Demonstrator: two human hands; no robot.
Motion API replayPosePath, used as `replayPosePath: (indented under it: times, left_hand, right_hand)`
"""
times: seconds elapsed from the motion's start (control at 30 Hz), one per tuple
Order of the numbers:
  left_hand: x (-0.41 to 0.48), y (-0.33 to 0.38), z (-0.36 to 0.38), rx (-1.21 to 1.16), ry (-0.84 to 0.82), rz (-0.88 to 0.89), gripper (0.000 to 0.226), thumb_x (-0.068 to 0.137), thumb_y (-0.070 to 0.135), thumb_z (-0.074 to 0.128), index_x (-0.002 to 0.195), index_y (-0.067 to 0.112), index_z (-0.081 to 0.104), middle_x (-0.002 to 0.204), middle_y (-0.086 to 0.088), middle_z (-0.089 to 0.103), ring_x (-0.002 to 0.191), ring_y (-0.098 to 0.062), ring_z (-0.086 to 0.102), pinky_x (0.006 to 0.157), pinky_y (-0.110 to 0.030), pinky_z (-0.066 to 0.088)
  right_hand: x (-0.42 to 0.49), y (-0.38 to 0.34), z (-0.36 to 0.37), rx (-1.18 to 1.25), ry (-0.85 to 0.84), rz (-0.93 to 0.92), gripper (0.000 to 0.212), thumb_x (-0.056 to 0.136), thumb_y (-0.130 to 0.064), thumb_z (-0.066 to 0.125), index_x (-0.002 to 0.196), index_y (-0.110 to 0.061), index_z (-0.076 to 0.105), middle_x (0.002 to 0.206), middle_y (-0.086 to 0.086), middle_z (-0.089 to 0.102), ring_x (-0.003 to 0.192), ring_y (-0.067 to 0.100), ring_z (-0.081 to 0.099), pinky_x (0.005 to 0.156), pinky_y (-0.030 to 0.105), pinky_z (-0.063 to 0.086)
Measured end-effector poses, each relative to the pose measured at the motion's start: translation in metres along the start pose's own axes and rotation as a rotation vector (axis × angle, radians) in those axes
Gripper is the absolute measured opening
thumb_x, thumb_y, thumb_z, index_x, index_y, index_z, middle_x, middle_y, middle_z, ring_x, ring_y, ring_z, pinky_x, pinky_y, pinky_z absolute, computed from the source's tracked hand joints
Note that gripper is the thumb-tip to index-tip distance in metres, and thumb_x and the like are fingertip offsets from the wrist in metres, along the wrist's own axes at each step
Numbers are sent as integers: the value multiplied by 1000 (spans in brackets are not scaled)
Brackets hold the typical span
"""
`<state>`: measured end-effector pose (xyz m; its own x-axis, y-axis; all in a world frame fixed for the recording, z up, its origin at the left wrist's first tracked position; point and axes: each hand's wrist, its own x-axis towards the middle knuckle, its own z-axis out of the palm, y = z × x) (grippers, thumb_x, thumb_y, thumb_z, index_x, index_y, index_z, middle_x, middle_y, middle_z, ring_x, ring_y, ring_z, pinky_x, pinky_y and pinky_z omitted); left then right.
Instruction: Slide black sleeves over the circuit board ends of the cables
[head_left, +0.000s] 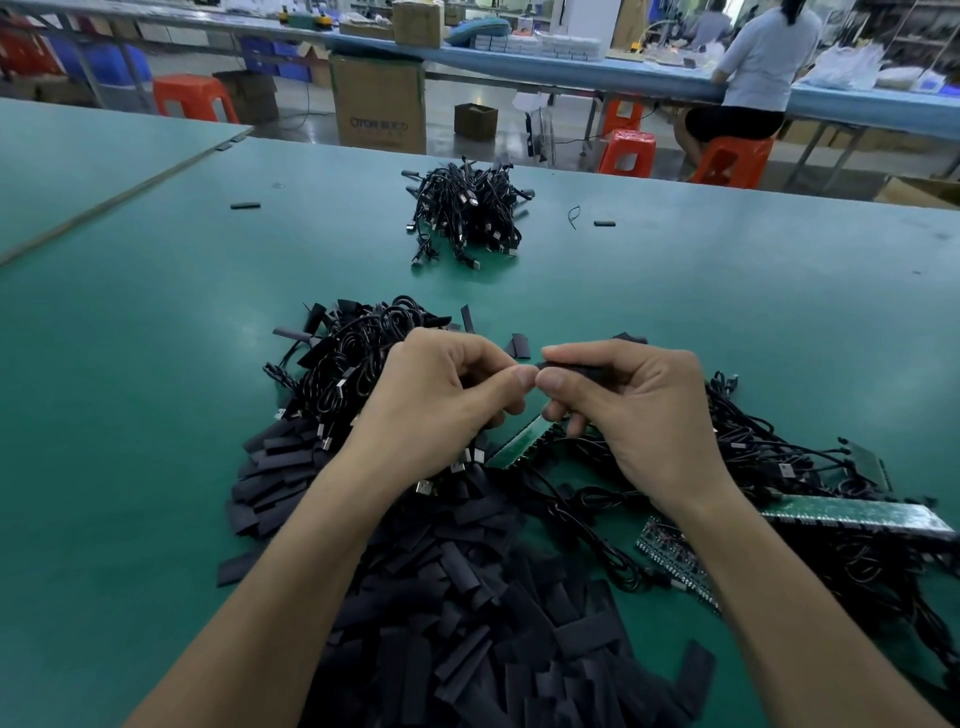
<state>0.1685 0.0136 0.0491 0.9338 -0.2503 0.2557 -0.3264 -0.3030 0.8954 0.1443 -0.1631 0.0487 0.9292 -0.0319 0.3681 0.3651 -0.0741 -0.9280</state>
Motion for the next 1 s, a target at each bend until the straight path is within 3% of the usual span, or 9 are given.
replayPosePath:
  times: [0.17,0.27,0.43,0.6,0.77,0.87,0.93,1.0]
  left_hand:
    - [0,1,1,-64,-19,-26,9,92,18,72,84,16,77,72,4,76,64,-11,71,68,-29,60]
    - [0,1,2,-78,3,-25,11,92,18,72,81,18,76,71,4,76,61,-8,69,64,-25,58]
    - [0,0,4,-79,21,-10,11,92,15,71,82,16,75,70,3,75,61,-12,70,65,-32,61]
    - [-1,0,6,-76,25,24,10,93,13,70,85,12,77,70,2,75,63,-14,71,68,-37,62]
    - [-1,5,4,-98,22,42,8,92,17,71,88,14,77,76,2,76,72,-18,73,73,-40,62]
    - [-1,4,-4,-50,-20,33,11,85,31,80,92,23,76,82,7,76,78,-14,72,73,-32,60]
    - [-2,2,-9,59,-115,7,21,78,39,84,93,30,74,82,14,74,71,-2,68,68,-23,58]
    - [-3,1,-9,128,-145,-14,16,78,37,84,88,32,73,79,18,72,63,1,66,59,-21,57]
  right_hand:
    - [1,3,0,4,180,0,33,76,-17,82,105,-27,69,72,2,74,58,15,69,52,21,52]
    - [1,5,2,36,259,-28,20,85,-12,77,101,-22,73,76,1,76,66,19,73,55,21,54]
    - [-4,4,12,58,222,-57,24,90,-9,71,108,-26,73,81,-2,77,73,21,75,60,24,58]
    - [-3,0,15,-71,217,-77,28,90,-15,73,111,-33,70,78,-7,77,68,17,74,64,30,61]
    - [3,-9,13,-46,212,-35,22,90,-13,73,102,-31,68,75,-3,75,68,14,73,58,18,52]
    - [7,-14,11,34,224,7,17,92,-10,70,100,-24,65,74,1,74,67,16,72,58,20,51]
    - [11,-18,9,126,250,25,15,92,-7,68,100,-18,62,74,2,74,65,16,70,58,21,50]
    - [14,-22,9,192,271,30,14,93,-6,67,100,-16,61,73,3,74,63,16,69,57,22,50]
